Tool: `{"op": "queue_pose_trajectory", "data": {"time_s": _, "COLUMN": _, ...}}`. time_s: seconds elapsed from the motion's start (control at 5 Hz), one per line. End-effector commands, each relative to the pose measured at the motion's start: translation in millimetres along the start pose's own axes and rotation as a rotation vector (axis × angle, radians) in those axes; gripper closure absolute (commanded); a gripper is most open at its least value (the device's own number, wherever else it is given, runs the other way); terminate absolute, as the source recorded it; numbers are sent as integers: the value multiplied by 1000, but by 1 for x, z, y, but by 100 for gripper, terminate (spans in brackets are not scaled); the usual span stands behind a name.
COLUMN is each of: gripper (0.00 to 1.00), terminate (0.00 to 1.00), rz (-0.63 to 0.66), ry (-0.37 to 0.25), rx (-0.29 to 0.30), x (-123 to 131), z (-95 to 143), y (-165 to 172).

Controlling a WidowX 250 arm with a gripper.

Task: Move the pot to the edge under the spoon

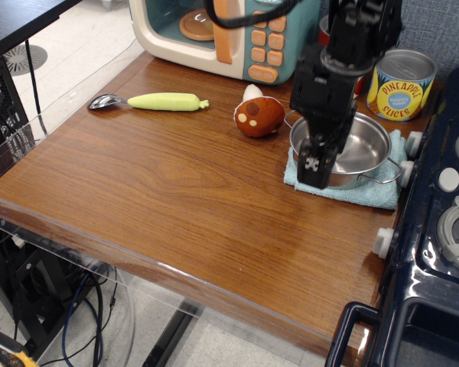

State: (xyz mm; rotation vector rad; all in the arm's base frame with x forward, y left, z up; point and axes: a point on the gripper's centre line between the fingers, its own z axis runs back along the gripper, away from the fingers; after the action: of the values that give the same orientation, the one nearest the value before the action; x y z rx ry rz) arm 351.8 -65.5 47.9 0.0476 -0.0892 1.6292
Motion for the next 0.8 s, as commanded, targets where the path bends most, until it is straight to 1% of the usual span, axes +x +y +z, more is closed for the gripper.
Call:
{"op": "queue_pose_trajectory", "data": {"time_s": 0.0, "gripper": 0, "terminate": 0, "rz": -24, "ry": 31, "rx": -11, "x": 1, "z": -7, "y": -12}}
{"op": "queue_pose_trajectory", "data": {"time_s": 0.2, "gripper": 100, "terminate": 0, "rz": -32, "ry": 20, "rx": -9, "x": 1, "z": -10, "y": -12}}
{"op": "queue_pose_trajectory", "data": {"time_s": 0.4, "gripper": 100, "terminate": 0, "rz": -40, "ry": 20, "rx": -10, "x": 0, "z": -11, "y": -13}}
{"op": "queue_pose_trajectory", "data": {"time_s": 0.6, "gripper": 100, "terminate": 0, "rz": -40, "ry": 22, "rx": -13, "x": 0, "z": -7, "y": -11}}
